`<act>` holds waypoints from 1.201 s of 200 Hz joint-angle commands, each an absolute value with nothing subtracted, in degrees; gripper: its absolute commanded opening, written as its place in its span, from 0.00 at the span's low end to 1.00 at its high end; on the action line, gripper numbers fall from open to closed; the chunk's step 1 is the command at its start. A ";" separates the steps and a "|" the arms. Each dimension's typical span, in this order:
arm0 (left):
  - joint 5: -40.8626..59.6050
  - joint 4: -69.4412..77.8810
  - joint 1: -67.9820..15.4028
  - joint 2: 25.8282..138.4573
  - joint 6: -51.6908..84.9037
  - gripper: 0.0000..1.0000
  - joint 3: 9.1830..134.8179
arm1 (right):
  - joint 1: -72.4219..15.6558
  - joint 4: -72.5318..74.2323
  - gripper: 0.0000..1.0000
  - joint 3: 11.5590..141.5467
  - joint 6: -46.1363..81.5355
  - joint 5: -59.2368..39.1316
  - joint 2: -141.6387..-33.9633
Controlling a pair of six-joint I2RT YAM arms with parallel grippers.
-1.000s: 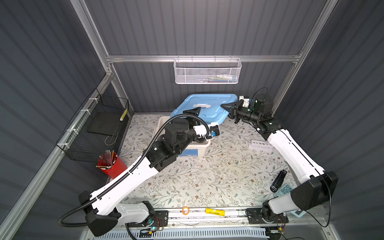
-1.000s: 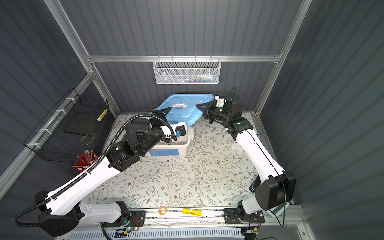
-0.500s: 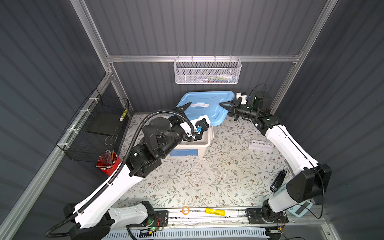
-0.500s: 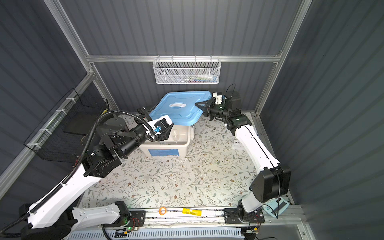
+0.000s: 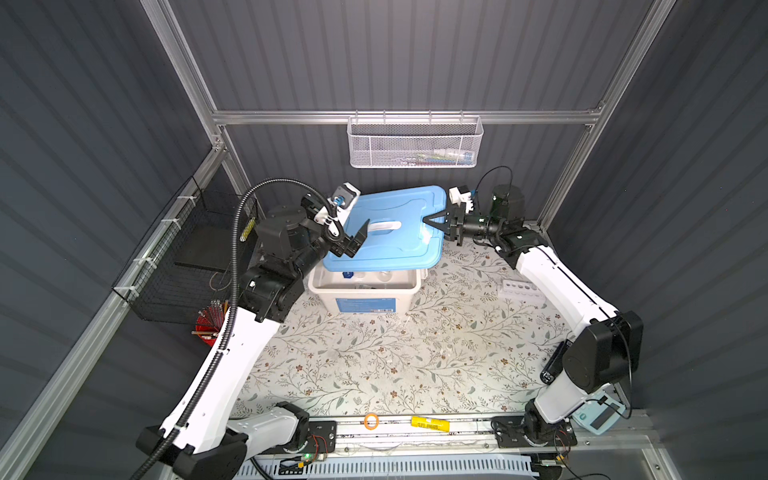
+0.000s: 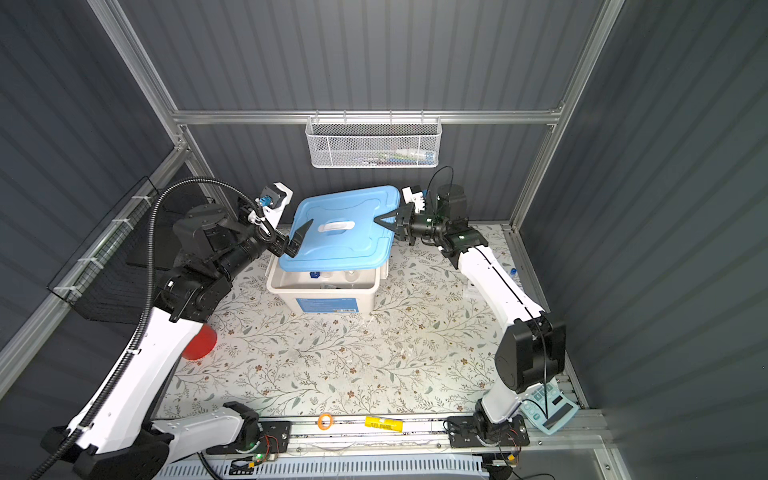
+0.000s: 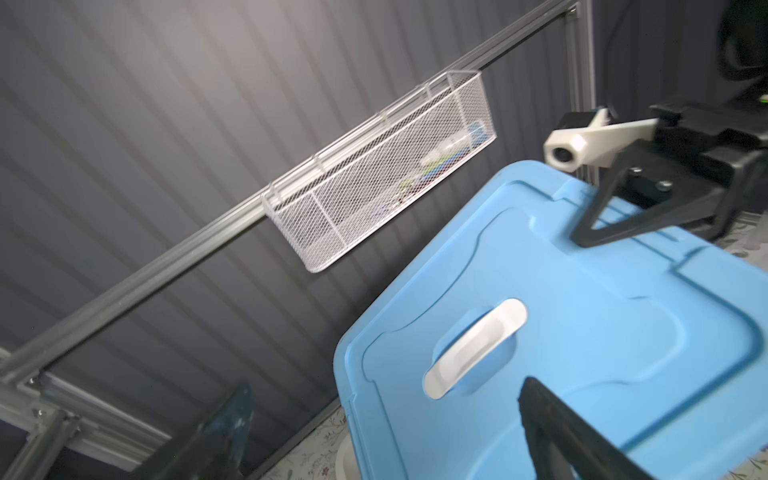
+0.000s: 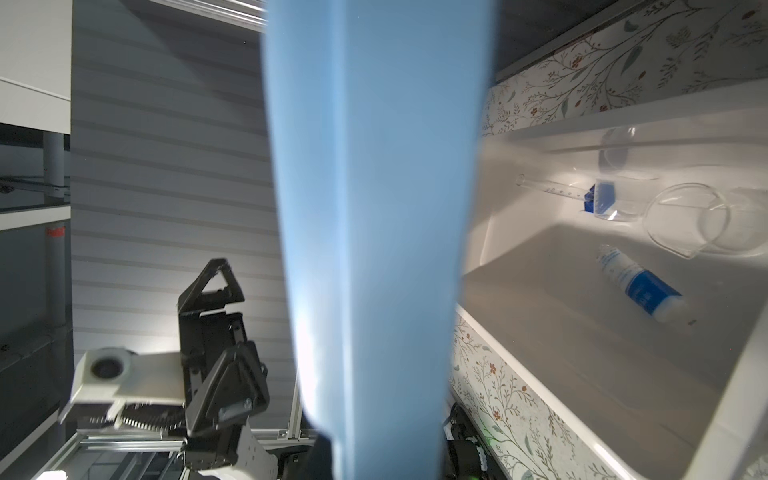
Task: Organize the chemistry lab equipment
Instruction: 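Lower the blue lid flat onto the bin with both grippers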
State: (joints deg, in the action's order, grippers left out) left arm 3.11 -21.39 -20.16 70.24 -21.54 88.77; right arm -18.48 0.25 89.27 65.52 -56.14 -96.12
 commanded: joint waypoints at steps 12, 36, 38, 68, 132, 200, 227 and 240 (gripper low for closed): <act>24.39 -16.51 -6.34 72.13 -3.79 0.99 85.42 | -19.33 8.88 0.13 90.11 65.49 -59.93 -98.08; 29.79 -12.65 -1.28 72.34 1.37 0.99 82.76 | -19.81 13.50 0.12 89.36 67.82 -61.00 -100.32; 29.90 -12.66 -1.18 72.38 1.38 0.99 82.72 | -19.83 13.88 0.12 89.27 68.02 -61.00 -100.49; 29.54 -13.58 -0.97 72.25 1.19 0.99 82.18 | -20.64 17.23 0.12 89.03 69.81 -61.59 -103.49; 28.56 -15.12 -0.79 72.25 0.18 0.99 81.47 | -22.46 19.17 0.10 90.48 71.00 -61.84 -108.70; 28.41 -15.42 -0.70 72.33 -0.44 0.99 81.47 | -22.45 19.55 0.10 87.26 70.22 -61.35 -109.19; 28.48 -15.55 -0.70 72.42 -0.53 1.00 81.47 | -22.50 20.75 0.09 85.75 70.72 -61.27 -109.64; 28.50 -15.55 -0.70 72.50 -0.44 0.99 81.47 | -22.50 21.86 0.09 85.05 71.39 -61.44 -109.95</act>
State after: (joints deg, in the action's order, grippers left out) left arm 27.53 -15.40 -1.02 73.25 -0.34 81.78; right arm -22.44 16.82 86.13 70.74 -60.45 -109.89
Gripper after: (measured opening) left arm 0.995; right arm 0.129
